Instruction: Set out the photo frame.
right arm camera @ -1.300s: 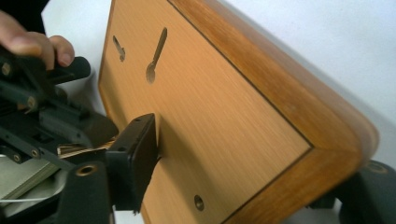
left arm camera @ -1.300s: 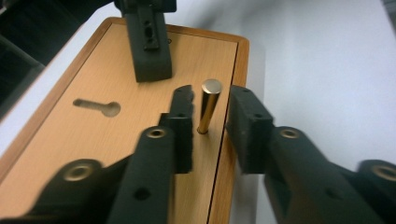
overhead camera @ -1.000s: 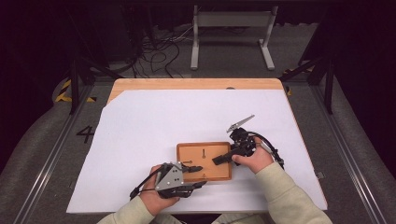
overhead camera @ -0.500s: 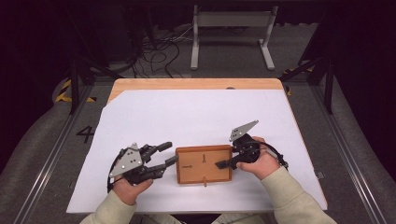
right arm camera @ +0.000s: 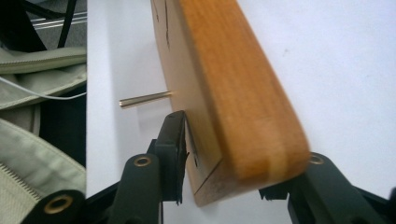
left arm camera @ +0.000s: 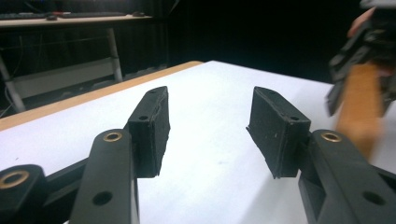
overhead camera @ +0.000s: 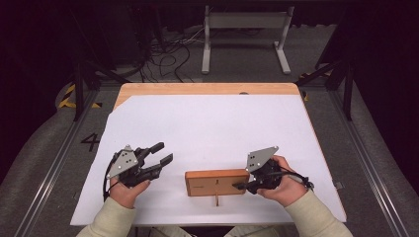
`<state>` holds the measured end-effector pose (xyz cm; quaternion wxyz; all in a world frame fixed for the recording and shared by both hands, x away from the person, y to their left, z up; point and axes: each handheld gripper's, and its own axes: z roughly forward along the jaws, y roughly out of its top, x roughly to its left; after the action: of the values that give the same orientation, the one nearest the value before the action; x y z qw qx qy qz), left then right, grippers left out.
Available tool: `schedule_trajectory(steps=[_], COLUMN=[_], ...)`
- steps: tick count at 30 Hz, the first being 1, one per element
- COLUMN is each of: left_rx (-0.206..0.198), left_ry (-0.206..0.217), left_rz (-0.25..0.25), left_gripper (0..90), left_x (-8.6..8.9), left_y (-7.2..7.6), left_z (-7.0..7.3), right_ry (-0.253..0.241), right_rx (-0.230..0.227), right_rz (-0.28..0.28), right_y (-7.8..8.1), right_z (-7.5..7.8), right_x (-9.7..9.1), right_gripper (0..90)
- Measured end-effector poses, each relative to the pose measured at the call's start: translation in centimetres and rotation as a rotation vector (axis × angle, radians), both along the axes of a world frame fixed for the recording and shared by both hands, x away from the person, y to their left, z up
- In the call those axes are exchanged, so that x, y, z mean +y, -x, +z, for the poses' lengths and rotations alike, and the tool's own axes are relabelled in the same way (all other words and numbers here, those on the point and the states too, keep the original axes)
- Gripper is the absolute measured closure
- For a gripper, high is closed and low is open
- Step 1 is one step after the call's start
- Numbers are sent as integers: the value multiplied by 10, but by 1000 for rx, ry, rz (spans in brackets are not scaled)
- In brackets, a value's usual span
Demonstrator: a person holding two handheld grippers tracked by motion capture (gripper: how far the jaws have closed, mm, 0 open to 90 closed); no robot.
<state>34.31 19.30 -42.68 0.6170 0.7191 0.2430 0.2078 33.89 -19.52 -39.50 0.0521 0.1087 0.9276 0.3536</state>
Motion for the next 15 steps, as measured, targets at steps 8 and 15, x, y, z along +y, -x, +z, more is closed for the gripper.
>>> schedule_trajectory(steps=[8,15], left_rx=[38,51], left_ry=[-35,-44], left_rz=[32,38], left_gripper=[481,484], left_x=[4,2], left_y=[-6,-7], left_z=[-9,-13], right_ry=[-4,5], right_rx=[-13,-28], right_rz=[16,44], right_y=[15,25], right_z=[-2,-3], right_x=[-2,-2], right_gripper=[625,608])
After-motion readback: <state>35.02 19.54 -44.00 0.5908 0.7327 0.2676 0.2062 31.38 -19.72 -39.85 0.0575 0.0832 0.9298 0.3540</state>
